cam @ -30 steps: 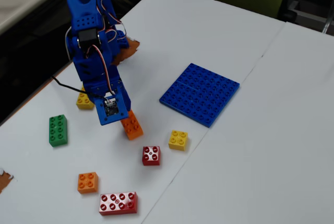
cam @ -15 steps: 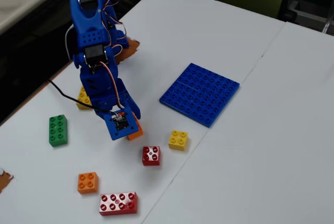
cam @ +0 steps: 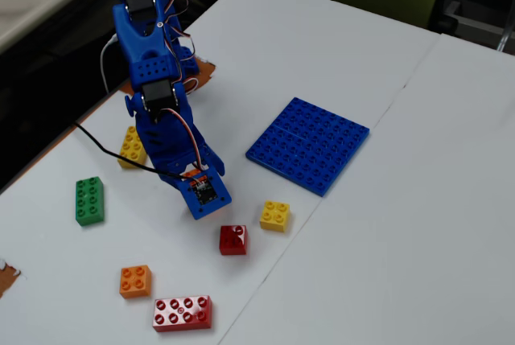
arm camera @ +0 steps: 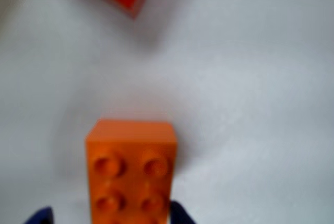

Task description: Pick up the 2x4 orange block and go up the 8x8 blue block.

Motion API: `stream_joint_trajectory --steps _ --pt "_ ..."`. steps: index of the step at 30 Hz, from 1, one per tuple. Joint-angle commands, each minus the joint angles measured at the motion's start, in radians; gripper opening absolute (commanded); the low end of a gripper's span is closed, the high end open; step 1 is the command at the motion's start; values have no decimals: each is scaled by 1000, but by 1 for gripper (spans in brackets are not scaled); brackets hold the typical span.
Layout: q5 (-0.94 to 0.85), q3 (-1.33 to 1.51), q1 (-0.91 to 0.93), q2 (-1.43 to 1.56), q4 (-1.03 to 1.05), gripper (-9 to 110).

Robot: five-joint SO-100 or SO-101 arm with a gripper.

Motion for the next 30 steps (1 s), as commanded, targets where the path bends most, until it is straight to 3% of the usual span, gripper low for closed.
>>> stream_joint_trajectory --steps 1,22,30 --pt "0 -61 -11 2 -9 26" --pt "-9 -97 -3 -32 12 21" --pt "-5 -97 -6 -37 17 0"
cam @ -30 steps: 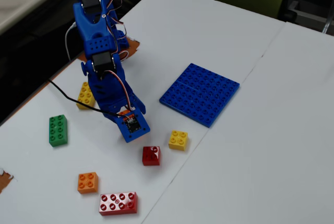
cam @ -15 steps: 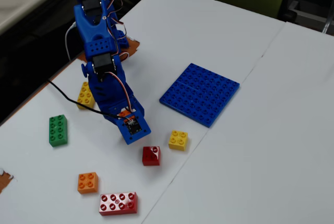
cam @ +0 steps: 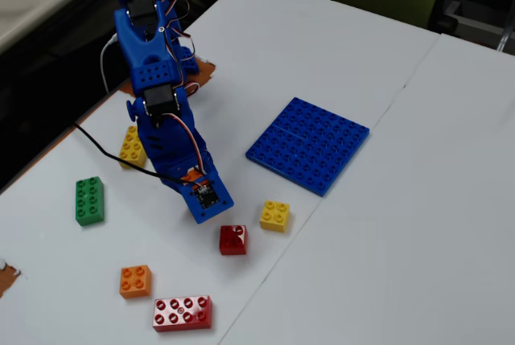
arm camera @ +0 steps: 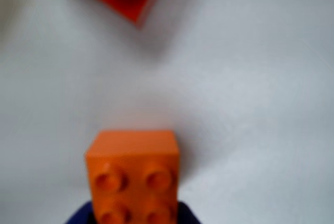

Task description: Pick up the 2x4 orange block and go up the 8x8 blue block.

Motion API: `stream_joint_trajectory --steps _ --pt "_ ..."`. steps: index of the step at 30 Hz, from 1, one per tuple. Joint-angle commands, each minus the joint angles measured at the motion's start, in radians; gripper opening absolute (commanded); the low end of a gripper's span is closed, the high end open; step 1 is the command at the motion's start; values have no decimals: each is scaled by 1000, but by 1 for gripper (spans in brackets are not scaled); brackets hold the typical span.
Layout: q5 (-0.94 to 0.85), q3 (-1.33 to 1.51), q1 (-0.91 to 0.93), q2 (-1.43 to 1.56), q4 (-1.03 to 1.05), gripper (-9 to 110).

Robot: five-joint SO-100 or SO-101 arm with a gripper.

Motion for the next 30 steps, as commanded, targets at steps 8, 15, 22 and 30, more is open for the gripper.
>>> stream_joint_trajectory --steps 8,15,22,30 --pt "-8 -54 -3 29 29 0" --pt "-51 -78 9 143 150 0" --pt "-66 -110 14 261 232 0" --pt "-38 -213 -8 365 324 0"
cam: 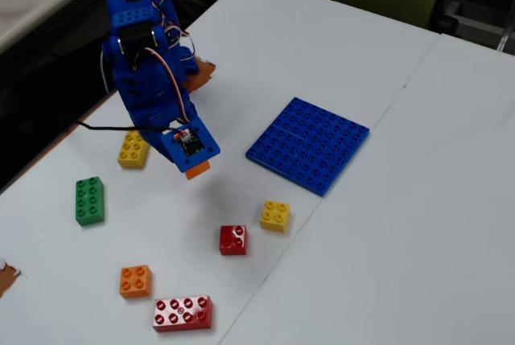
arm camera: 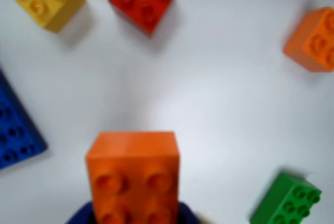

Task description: Pick up the 2x4 orange block and go up the 8x8 blue block.

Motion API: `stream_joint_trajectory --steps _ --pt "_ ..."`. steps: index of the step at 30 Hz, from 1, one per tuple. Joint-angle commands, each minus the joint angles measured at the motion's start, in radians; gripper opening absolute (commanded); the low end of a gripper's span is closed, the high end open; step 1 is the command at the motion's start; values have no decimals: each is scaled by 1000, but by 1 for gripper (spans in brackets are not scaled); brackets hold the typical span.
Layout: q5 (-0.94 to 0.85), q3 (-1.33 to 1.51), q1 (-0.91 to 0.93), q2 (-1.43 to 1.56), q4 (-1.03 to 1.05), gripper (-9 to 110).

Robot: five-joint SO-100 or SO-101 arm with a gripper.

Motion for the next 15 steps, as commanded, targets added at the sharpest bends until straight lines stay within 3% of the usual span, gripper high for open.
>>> stream_joint_trajectory --steps 1,15 --pt "21 -67 -25 98 17 0" --pt "106 -161 -224 147 25 0"
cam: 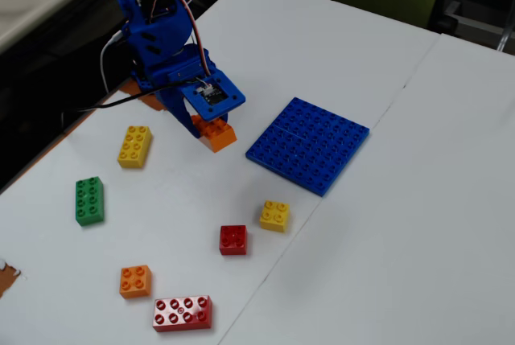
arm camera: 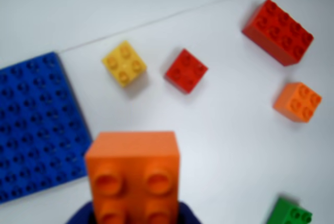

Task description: Pick up the 2x4 orange block and go up the 8x8 blue block.

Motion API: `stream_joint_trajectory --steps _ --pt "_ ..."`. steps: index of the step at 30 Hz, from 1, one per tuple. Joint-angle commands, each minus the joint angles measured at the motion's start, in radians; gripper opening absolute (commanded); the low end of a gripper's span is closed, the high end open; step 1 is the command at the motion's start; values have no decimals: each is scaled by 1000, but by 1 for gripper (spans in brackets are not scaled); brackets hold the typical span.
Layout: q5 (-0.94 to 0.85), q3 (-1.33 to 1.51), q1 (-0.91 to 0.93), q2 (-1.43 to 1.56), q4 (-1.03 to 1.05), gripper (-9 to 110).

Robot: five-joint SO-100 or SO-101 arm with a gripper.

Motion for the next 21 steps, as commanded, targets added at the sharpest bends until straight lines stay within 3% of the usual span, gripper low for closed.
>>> stream_joint_trajectory --steps 1,21 --pt "3 -55 -63 61 6 0" --pt "78 -55 -318 -84 51 0"
